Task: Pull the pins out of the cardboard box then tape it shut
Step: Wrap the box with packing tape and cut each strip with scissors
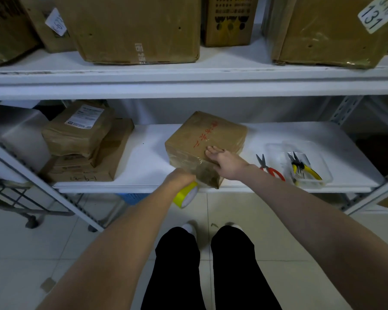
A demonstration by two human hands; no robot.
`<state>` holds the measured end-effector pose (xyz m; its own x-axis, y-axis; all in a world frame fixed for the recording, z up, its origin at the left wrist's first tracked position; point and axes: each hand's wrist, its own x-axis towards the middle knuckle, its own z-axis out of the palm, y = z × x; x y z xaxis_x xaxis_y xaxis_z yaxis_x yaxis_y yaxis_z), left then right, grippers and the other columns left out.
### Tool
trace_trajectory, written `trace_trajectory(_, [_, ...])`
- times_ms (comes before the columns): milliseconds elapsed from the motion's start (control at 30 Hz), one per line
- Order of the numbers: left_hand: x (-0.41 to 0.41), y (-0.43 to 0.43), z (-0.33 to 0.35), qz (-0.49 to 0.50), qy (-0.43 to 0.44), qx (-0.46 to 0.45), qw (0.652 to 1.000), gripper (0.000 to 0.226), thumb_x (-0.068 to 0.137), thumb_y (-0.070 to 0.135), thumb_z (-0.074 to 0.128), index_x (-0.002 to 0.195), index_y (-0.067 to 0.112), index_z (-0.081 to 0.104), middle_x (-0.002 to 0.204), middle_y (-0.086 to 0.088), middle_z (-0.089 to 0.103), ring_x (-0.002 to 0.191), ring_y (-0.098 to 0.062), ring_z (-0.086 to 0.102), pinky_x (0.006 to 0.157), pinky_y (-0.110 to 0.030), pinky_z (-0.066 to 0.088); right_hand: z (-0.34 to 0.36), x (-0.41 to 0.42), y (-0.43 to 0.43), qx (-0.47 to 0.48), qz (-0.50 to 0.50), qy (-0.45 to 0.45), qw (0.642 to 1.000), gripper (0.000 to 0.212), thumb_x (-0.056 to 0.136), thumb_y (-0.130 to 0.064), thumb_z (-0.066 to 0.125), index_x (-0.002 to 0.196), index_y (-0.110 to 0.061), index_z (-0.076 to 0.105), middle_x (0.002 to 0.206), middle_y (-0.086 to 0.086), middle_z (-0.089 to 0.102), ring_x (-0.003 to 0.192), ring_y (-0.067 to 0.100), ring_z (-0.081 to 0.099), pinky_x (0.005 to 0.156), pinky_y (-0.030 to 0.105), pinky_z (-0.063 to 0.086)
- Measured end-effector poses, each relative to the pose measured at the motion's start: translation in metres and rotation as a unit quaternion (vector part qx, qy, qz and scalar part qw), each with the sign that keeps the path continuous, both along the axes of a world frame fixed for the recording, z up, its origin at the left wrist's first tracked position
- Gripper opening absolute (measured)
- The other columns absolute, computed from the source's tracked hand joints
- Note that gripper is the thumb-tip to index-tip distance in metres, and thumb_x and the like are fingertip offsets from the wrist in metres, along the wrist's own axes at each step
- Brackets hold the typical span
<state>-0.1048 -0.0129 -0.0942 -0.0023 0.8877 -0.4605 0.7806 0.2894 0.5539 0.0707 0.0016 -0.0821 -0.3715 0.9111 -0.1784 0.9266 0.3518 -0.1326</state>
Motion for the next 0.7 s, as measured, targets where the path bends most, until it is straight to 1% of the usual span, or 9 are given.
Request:
trace_trajectory(100, [0.002, 0.008, 0.003, -0.007, -0.029, 0.011, 0.999, 0.036, 0.088, 0.028, 0.058, 0.120, 0.010, 0.060, 0.123, -0.007, 0.060, 0.114, -0.023, 0.054, 0.086, -0.025, 0.040, 0.000, 0.005, 0.002, -0.001, -0.022, 0.046, 0.999, 0.064, 0.091, -0.016, 0.054, 0.150, -0.013, 0.030, 0.159, 0.003, 0.019, 0.146, 0.017, 0.019, 0.118, 0.030, 0.018])
trace_trajectory(167, [0.003, 0.011, -0.004, -0.022, -0.058, 0.014, 0.998, 0.031, 0.088, 0.016, 0.060, 0.118, 0.006, 0.061, 0.113, -0.004, 0.058, 0.106, -0.019, 0.053, 0.083, -0.022, 0.038, 0.001, 0.001, 0.005, 0.002, -0.047, 0.061, 0.997, 0.064, 0.087, -0.029, 0.058, 0.146, -0.015, 0.038, 0.156, 0.004, 0.029, 0.142, 0.021, 0.030, 0.114, 0.033, 0.028])
trace_trajectory(233, [0.006, 0.013, -0.014, -0.002, -0.084, 0.018, 0.996, 0.024, 0.086, 0.007, 0.063, 0.109, 0.003, 0.065, 0.113, -0.007, 0.062, 0.103, -0.021, 0.056, 0.088, -0.024, 0.041, 0.001, -0.008, 0.006, 0.039, -0.098, 0.050, 0.993, 0.058, 0.086, -0.053, 0.054, 0.132, -0.018, 0.054, 0.138, 0.007, 0.053, 0.126, 0.029, 0.051, 0.098, 0.038, 0.046])
trace_trajectory(300, [0.007, 0.013, -0.019, 0.019, -0.103, 0.025, 0.994, 0.014, 0.083, 0.004, 0.065, 0.096, 0.000, 0.069, 0.114, -0.015, 0.066, 0.110, -0.027, 0.059, 0.097, -0.031, 0.044, 0.002, -0.018, 0.007, 0.109, -0.141, 0.020, 0.984, 0.054, 0.084, -0.064, 0.052, 0.110, -0.019, 0.064, 0.109, 0.008, 0.067, 0.103, 0.031, 0.063, 0.075, 0.034, 0.048])
trace_trajectory(400, [0.005, 0.014, -0.024, 0.029, -0.107, 0.020, 0.994, 0.003, 0.084, 0.009, 0.067, 0.082, 0.007, 0.069, 0.107, -0.015, 0.066, 0.107, -0.026, 0.059, 0.100, -0.034, 0.045, -0.001, -0.029, 0.003, 0.166, -0.136, -0.025, 0.976, 0.044, 0.089, -0.056, 0.051, 0.100, -0.015, 0.063, 0.099, 0.009, 0.068, 0.094, 0.030, 0.066, 0.066, 0.031, 0.041])
trace_trajectory(433, [0.003, 0.015, -0.025, 0.038, -0.115, 0.022, 0.992, 0.003, 0.084, 0.010, 0.068, 0.083, 0.008, 0.068, 0.109, -0.015, 0.066, 0.108, -0.027, 0.059, 0.101, -0.035, 0.045, -0.001, -0.032, 0.002, 0.173, -0.124, -0.041, 0.976, 0.043, 0.090, -0.054, 0.050, 0.099, -0.014, 0.063, 0.098, 0.009, 0.068, 0.093, 0.030, 0.066, 0.065, 0.030, 0.040])
trace_trajectory(567, [0.010, 0.022, -0.026, 0.040, -0.117, 0.024, 0.992, 0.010, 0.086, 0.014, 0.066, 0.085, 0.004, 0.069, 0.115, -0.016, 0.066, 0.102, -0.024, 0.059, 0.097, -0.033, 0.044, 0.001, -0.031, 0.004, 0.171, -0.085, -0.079, 0.978, 0.037, 0.097, -0.042, 0.046, 0.108, -0.010, 0.061, 0.107, 0.010, 0.067, 0.099, 0.030, 0.065, 0.066, 0.030, 0.035])
trace_trajectory(600, [0.013, 0.023, -0.025, 0.031, -0.110, 0.020, 0.993, 0.014, 0.087, 0.014, 0.064, 0.091, 0.001, 0.069, 0.115, -0.017, 0.065, 0.102, -0.024, 0.059, 0.096, -0.033, 0.044, 0.001, -0.031, 0.005, 0.173, -0.079, -0.083, 0.978, 0.036, 0.097, -0.039, 0.045, 0.111, -0.009, 0.060, 0.109, 0.009, 0.066, 0.100, 0.031, 0.065, 0.066, 0.030, 0.035])
trace_trajectory(700, [0.020, 0.025, -0.022, 0.029, -0.123, 0.027, 0.992, 0.027, 0.084, 0.015, 0.065, 0.104, -0.004, 0.067, 0.117, -0.020, 0.064, 0.114, -0.031, 0.057, 0.099, -0.036, 0.044, -0.003, -0.030, 0.001, 0.170, -0.073, -0.081, 0.979, 0.035, 0.096, -0.032, 0.048, 0.123, -0.010, 0.052, 0.115, 0.007, 0.065, 0.101, 0.030, 0.065, 0.066, 0.030, 0.036])
